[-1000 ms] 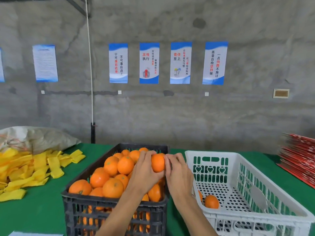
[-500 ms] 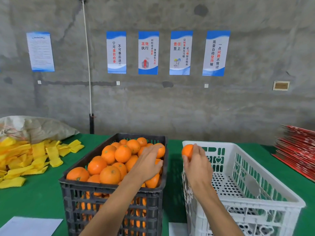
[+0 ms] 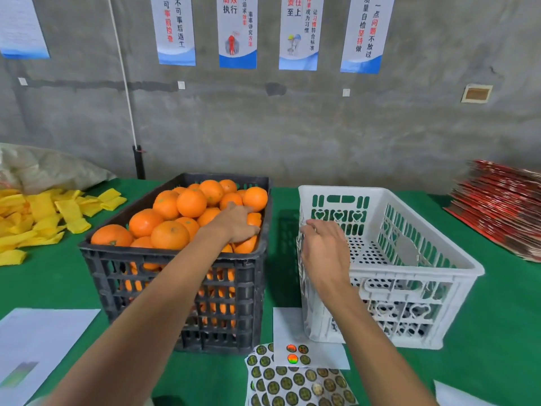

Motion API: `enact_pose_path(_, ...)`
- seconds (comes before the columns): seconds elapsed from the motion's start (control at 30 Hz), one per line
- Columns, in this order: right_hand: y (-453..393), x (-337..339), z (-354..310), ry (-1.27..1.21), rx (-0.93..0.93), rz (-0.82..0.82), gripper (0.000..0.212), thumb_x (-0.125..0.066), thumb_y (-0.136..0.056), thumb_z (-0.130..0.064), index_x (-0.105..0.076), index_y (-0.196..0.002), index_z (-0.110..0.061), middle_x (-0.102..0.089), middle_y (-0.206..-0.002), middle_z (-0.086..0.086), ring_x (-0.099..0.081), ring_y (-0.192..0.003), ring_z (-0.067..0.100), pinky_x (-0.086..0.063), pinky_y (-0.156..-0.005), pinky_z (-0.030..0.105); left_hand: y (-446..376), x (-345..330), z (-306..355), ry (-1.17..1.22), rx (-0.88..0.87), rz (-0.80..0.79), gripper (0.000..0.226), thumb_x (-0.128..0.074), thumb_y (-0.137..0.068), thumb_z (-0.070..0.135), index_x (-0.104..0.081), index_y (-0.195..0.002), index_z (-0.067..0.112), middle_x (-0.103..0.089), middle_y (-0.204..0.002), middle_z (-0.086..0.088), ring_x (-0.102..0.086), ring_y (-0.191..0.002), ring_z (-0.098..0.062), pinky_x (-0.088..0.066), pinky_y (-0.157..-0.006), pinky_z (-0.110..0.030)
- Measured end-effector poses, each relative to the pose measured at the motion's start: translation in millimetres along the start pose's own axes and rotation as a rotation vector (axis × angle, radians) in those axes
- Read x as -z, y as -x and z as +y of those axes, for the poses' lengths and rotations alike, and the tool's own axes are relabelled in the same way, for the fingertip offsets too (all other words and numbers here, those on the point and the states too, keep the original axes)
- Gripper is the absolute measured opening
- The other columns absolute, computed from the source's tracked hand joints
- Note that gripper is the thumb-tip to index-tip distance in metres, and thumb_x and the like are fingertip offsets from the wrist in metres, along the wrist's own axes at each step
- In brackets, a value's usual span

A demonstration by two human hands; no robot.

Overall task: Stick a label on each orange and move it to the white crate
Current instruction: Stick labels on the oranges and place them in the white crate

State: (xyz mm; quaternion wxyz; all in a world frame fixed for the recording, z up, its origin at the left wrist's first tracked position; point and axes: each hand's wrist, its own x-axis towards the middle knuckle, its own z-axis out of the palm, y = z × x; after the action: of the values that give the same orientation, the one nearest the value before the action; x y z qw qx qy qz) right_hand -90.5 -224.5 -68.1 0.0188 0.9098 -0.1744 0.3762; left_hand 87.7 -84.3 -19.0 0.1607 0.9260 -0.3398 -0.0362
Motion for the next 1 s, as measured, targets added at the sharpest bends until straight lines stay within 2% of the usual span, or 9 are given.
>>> enact_pose_path(0.17, 44, -20, -5, 0.101, 0.335, 0.111, 0.024, -0.077, -0.07, 0.003, -0.077, -0.094, -0.003, -0.074, -0.107, 0.011, -0.068, -0.109, 0.029, -0.038, -0.117, 0.05, 13, -1, 5, 0.016, 0.017, 0.219, 0.062, -0.08, -0.086, 0.036, -0.057, -0.137, 0.01, -0.033, -0.153, -0.021, -0.058, -0.119, -0.044, -0.048, -0.102, -0.043)
enact_pose_path(0.27, 74, -32, -11, -0.052, 0.409, 0.125, 0.02, -0.077, -0.074, 0.011, -0.076, -0.092, 0.004, -0.074, -0.105, 0.015, -0.07, -0.106, 0.031, -0.047, -0.107, 0.055, 23, 0, 7, 0.045, -0.004, 0.267, 0.065, -0.085, -0.079, 0.034, -0.057, -0.132, 0.01, -0.047, -0.143, -0.018, -0.059, -0.117, -0.041, -0.05, -0.098, -0.046)
enact_pose_path(0.4, 108, -34, -11, -0.139, 0.224, -0.254, 0.029, -0.072, -0.067, 0.016, -0.075, -0.089, -0.001, -0.073, -0.091, 0.011, -0.066, -0.09, 0.031, -0.055, -0.089, 0.038, 29, 5, 7, 0.114, -0.015, 0.351, 0.068, -0.086, -0.076, 0.036, -0.053, -0.128, 0.008, -0.065, -0.123, -0.018, -0.062, -0.112, -0.04, -0.052, -0.087, -0.047)
enact_pose_path(0.47, 128, -39, -9, -0.119, 0.161, -0.518, 0.017, -0.061, -0.084, 0.004, -0.073, -0.089, -0.007, -0.07, -0.091, 0.008, -0.063, -0.089, 0.027, -0.051, -0.09, 0.038, 33, 6, 6, 0.126, 0.0, 0.374, 0.072, -0.086, -0.075, 0.041, -0.052, -0.132, 0.011, -0.062, -0.129, -0.016, -0.061, -0.113, -0.039, -0.052, -0.087, -0.045)
enact_pose_path(0.57, 157, -55, -6, -0.17, 0.058, -0.657, 0.029, -0.05, -0.103, -0.031, -0.07, -0.103, -0.01, -0.07, -0.105, 0.009, -0.063, -0.1, 0.027, -0.05, -0.096, 0.041, 36, 6, 5, 0.07, 0.019, 0.381, 0.076, -0.083, -0.075, 0.052, -0.056, -0.138, 0.017, -0.05, -0.14, -0.013, -0.06, -0.116, -0.041, -0.052, -0.09, -0.047)
enact_pose_path(0.67, 180, -67, 5, -0.278, -0.067, -0.696, 0.055, -0.05, -0.101, -0.056, -0.065, -0.127, -0.01, -0.056, -0.143, 0.0, -0.044, -0.137, 0.018, -0.039, -0.11, 0.03, 38, 7, 6, 0.066, 0.017, 0.377, 0.075, -0.082, -0.075, 0.054, -0.059, -0.138, 0.018, -0.047, -0.14, -0.012, -0.061, -0.113, -0.042, -0.053, -0.089, -0.048)
enact_pose_path(0.73, 188, -68, 10, -0.407, -0.13, -0.678, 0.064, -0.055, -0.097, -0.059, -0.064, -0.135, -0.008, -0.051, -0.149, -0.003, -0.04, -0.141, 0.012, -0.033, -0.114, 0.023, 39, 7, 6, 0.066, 0.025, 0.374, 0.076, -0.081, -0.076, 0.056, -0.058, -0.138, 0.019, -0.047, -0.14, -0.012, -0.061, -0.112, -0.042, -0.053, -0.088, -0.049)
enact_pose_path(0.87, 199, -73, 13, -0.588, -0.306, -0.586, 0.052, -0.067, -0.095, -0.047, -0.068, -0.131, -0.009, -0.055, -0.143, -0.009, -0.053, -0.125, -0.001, -0.037, -0.115, 0.022, 42, 9, 8, 0.064, 0.026, 0.372, 0.075, -0.08, -0.076, 0.055, -0.059, -0.138, 0.018, -0.047, -0.141, -0.011, -0.061, -0.112, -0.042, -0.055, -0.09, -0.051)
enact_pose_path(1.0, 195, -80, 18, -0.722, -0.442, -0.574, 0.035, -0.073, -0.094, -0.031, -0.074, -0.122, -0.009, -0.059, -0.139, -0.013, -0.059, -0.104, -0.012, -0.039, -0.096, 0.002, 45, 10, 9, 0.068, 0.034, 0.368, 0.076, -0.08, -0.077, 0.055, -0.057, -0.14, 0.02, -0.046, -0.144, -0.01, -0.06, -0.114, -0.041, -0.055, -0.091, -0.052)
